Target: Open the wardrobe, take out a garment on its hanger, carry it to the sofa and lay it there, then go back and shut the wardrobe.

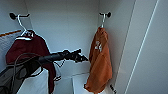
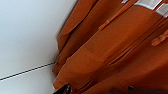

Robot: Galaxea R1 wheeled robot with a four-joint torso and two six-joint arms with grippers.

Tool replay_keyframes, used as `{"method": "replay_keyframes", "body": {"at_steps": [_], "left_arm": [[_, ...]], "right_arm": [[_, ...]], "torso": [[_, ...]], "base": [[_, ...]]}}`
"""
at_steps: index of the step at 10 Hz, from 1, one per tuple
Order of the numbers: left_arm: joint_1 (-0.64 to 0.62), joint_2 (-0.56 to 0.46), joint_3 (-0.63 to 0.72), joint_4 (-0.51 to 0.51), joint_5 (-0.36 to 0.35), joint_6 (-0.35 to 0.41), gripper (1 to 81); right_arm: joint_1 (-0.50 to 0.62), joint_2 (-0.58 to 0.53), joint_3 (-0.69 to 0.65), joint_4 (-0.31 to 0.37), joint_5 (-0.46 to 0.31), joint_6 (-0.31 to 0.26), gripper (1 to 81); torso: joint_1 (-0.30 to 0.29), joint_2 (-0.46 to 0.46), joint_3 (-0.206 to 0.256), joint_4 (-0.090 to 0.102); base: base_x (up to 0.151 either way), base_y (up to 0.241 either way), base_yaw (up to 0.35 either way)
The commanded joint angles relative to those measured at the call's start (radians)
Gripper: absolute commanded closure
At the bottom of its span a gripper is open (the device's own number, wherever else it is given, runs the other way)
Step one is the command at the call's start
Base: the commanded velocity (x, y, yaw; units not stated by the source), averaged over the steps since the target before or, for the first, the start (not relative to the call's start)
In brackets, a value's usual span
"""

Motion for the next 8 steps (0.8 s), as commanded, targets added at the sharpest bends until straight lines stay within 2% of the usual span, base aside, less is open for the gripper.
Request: {"method": "replay_keyframes", "body": {"at_steps": [1,2,4,6,8], "left_arm": [[-0.333,0.067,-0.075,-0.129,0.002,-0.076,1.0],[-0.379,0.095,-0.120,-0.170,0.000,-0.077,1.0],[-0.422,0.102,-0.190,-0.319,-0.078,-0.087,1.0],[-0.471,0.112,-0.238,-0.393,-0.130,-0.087,1.0],[-0.523,0.115,-0.278,-0.514,-0.170,-0.088,1.0]], "right_arm": [[0.041,0.006,0.000,0.011,-0.053,0.003,1.0],[0.039,0.003,0.000,0.011,-0.053,0.003,1.0],[0.036,0.005,-0.002,0.011,-0.051,0.005,1.0],[0.033,0.005,-0.002,0.013,-0.048,0.008,1.0],[0.033,0.009,0.000,0.013,-0.051,0.008,1.0]], "torso": [[0.000,0.000,0.000,0.000],[0.000,0.000,0.000,0.000],[0.000,0.000,0.000,0.000],[0.000,0.001,0.000,0.000],[0.001,0.001,0.000,0.000]], "base": [[0.000,0.000,0.000],[0.000,0.000,0.000],[0.000,0.000,0.000],[0.000,0.000,0.000],[0.000,0.000,0.000]]}}
